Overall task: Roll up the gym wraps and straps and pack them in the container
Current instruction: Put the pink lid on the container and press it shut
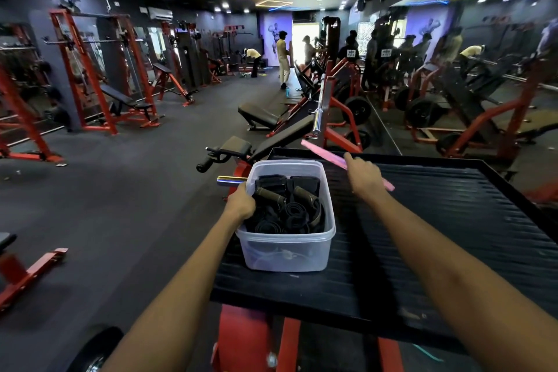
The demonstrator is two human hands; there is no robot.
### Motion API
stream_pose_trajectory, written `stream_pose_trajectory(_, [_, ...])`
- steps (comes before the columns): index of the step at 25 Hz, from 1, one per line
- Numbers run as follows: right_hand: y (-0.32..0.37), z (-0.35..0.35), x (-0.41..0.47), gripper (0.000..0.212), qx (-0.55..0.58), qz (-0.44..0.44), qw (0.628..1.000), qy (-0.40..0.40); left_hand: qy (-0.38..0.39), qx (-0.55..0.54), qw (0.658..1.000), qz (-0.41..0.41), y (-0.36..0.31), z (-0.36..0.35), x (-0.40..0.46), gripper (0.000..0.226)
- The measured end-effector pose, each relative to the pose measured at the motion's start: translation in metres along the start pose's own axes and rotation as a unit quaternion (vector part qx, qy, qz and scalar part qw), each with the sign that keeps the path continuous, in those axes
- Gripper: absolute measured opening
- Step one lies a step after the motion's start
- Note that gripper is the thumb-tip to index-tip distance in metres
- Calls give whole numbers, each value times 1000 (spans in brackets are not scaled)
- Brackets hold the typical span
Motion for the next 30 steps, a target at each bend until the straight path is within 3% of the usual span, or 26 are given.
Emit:
stream_pose_trajectory(5, [34,58,0,53,10,82,995,-56,4,-24,1000,12,-5,4,-6,47])
stream_pose_trajectory(8, [65,93,-9,55,47,112,988,-99,-72,-28,997,-15,-13,14,-13,41])
stream_pose_trajectory(11, [83,125,-18,51,228,60,959,-158,-133,-106,983,-62,-33,31,-21,41])
stream_pose_trajectory(13, [89,136,-20,49,313,30,933,-174,-139,-178,973,-51,-50,43,-29,41])
stream_pose_trajectory(20, [89,150,-32,44,418,-47,888,-187,-41,-209,975,-59,-69,44,-36,63])
stream_pose_trajectory(24, [88,142,-35,38,506,-143,839,-142,-10,-240,970,-41,-68,31,-30,80])
stream_pose_trajectory(26, [90,128,-40,33,587,-211,778,-77,-23,-267,963,-26,-59,22,-11,98])
stream_pose_trajectory(28, [93,111,-51,26,643,-249,724,-35,-48,-255,966,3,-54,34,-25,85])
stream_pose_trajectory(30, [96,94,-64,28,611,-248,751,-12,-85,-182,977,67,-46,47,-45,54])
Point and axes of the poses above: each hand's wrist, its own x-axis towards the middle knuckle, its own z-axis out of the back of the hand, y = z × x, the point moved 2 cm from there along x, towards the middle knuckle, and after that the axes turned 15 degrees about x, right-handed, at the moved point
